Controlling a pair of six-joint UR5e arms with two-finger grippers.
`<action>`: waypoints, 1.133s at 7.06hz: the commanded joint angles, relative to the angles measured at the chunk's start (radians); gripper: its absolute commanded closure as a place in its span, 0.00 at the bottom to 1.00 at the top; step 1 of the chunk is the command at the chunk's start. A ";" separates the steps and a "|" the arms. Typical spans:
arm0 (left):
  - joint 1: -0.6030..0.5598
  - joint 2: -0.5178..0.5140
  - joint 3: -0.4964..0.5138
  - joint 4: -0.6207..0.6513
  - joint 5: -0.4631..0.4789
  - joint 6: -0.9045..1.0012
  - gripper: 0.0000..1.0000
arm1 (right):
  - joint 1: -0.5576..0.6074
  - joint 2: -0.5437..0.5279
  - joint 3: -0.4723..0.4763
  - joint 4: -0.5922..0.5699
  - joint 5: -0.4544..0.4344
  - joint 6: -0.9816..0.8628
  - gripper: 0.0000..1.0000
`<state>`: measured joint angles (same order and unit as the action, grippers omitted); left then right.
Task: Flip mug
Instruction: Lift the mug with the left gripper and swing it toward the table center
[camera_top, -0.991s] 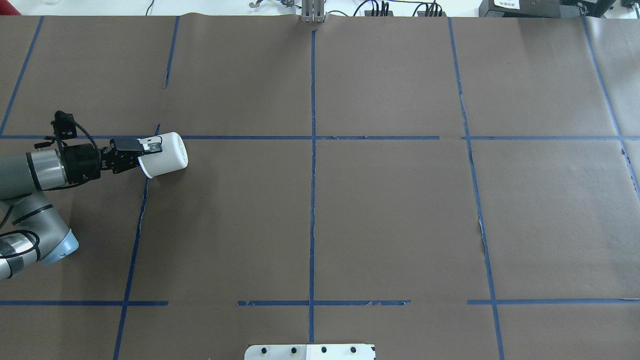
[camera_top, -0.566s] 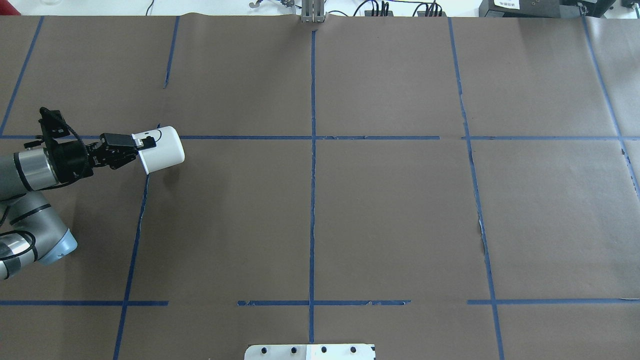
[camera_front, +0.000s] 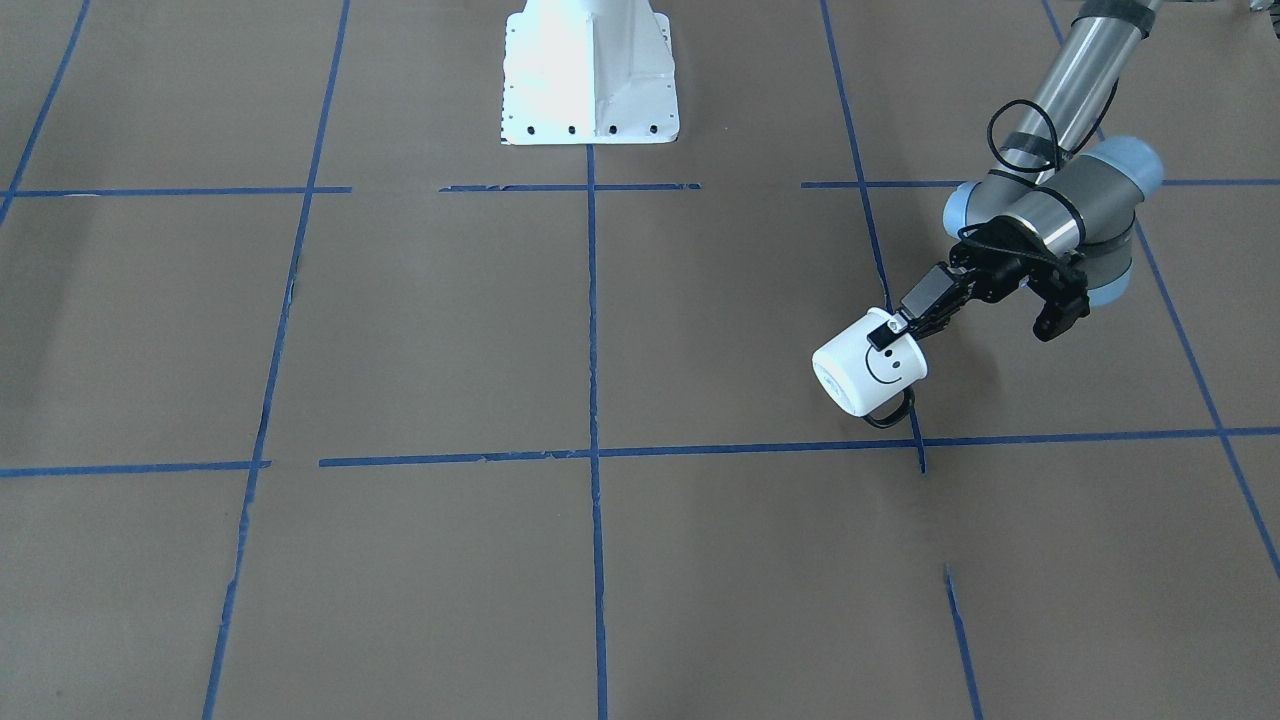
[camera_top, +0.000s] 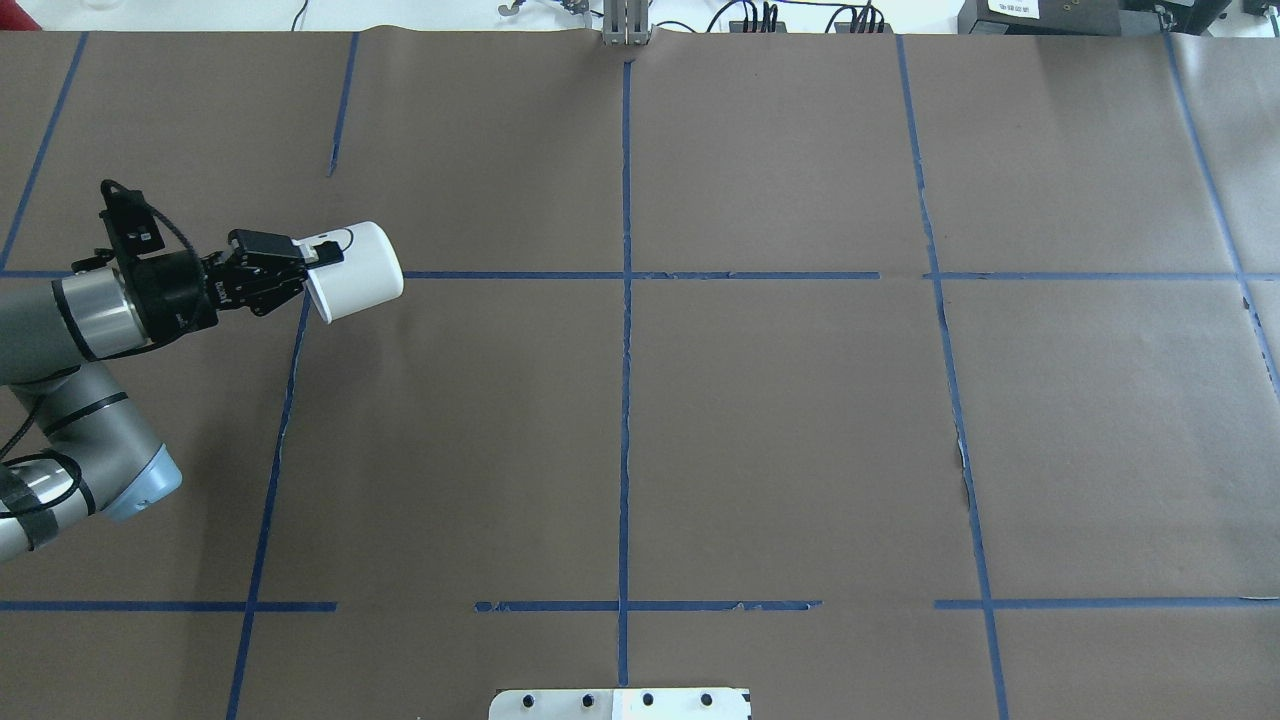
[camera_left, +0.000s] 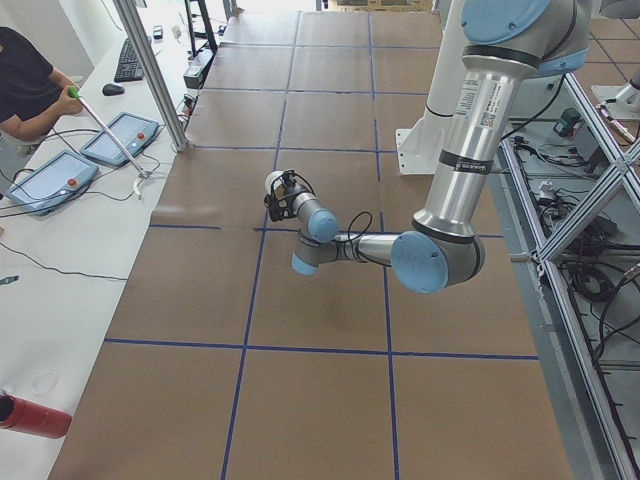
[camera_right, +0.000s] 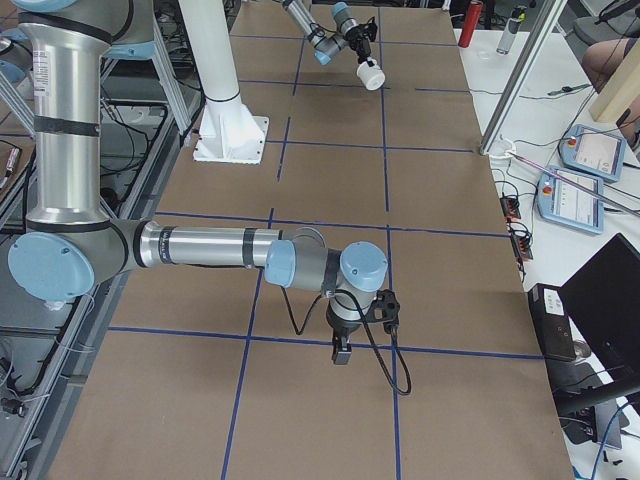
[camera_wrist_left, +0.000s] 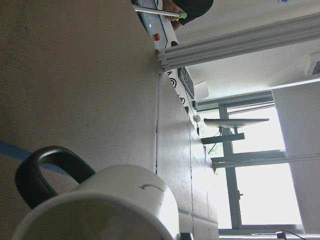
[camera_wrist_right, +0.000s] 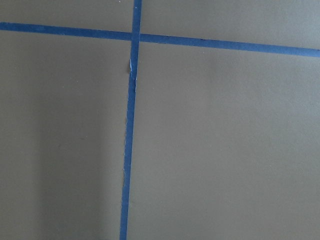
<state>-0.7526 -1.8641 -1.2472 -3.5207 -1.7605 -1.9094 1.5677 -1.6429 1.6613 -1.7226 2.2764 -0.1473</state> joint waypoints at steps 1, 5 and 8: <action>0.007 -0.077 -0.103 0.336 -0.002 0.006 1.00 | 0.000 0.000 0.000 0.000 0.000 0.000 0.00; 0.058 -0.389 -0.211 1.230 -0.107 0.198 1.00 | 0.000 0.000 0.000 0.000 0.000 0.000 0.00; 0.101 -0.733 0.012 1.691 -0.128 0.297 1.00 | 0.000 0.000 0.000 0.000 0.000 0.000 0.00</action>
<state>-0.6686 -2.4458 -1.3636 -1.9950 -1.8825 -1.6520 1.5678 -1.6429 1.6613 -1.7226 2.2765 -0.1473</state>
